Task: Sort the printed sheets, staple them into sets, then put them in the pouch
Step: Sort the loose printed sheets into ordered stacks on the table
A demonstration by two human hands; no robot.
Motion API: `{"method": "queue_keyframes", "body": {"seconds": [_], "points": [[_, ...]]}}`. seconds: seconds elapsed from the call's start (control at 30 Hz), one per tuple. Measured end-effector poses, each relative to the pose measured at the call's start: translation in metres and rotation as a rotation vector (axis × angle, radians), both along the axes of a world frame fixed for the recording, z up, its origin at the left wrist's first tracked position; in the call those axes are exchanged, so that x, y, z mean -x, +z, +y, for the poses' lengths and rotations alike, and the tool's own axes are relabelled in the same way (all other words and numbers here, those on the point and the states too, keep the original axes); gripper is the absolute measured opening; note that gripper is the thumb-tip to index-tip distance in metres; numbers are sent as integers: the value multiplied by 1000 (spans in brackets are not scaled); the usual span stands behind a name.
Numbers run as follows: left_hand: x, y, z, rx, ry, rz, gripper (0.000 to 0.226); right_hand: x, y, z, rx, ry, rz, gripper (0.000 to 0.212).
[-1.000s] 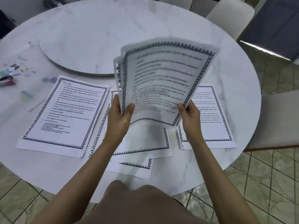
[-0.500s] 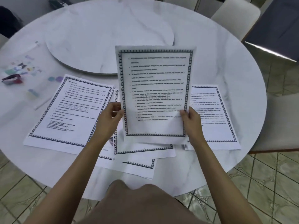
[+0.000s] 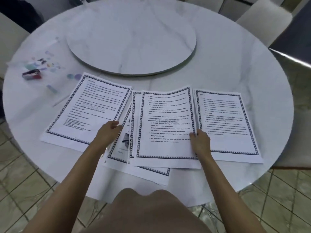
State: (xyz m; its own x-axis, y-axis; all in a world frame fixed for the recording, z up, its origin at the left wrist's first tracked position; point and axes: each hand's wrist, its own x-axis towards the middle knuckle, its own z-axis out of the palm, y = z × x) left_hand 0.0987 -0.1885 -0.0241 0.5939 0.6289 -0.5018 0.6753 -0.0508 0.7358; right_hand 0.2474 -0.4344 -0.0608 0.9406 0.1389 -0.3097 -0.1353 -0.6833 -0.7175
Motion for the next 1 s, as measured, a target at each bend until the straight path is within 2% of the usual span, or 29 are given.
{"method": "queue_keyframes", "body": {"seconds": [0.3,0.43,0.5,0.53,0.6,0.7,0.77,1.0], "points": [[-13,3,-5,21,-36,-1,37,0,-3,-1,18,-14,-17,27],[-17,4,-22,-114,-171,61,25,0,-4,-1,18,-19,-22,29],[-19,5,-31,-185,-194,66,30,0,-3,-1,15,-22,-21,30],[-19,4,-34,-196,-190,48,29,0,-3,-1,16,-26,-19,31],[-20,1,-39,-182,-161,12,13,1,-2,0,9,-31,-22,31],[-18,-6,-39,-196,-151,-18,32,3,-1,0,2,-40,-24,29],[-14,-6,-37,-223,-140,-52,36,4,0,0,3,-38,-21,28],[12,10,4,-380,-7,-112,22,6,3,2,14,-42,-25,28]]}}
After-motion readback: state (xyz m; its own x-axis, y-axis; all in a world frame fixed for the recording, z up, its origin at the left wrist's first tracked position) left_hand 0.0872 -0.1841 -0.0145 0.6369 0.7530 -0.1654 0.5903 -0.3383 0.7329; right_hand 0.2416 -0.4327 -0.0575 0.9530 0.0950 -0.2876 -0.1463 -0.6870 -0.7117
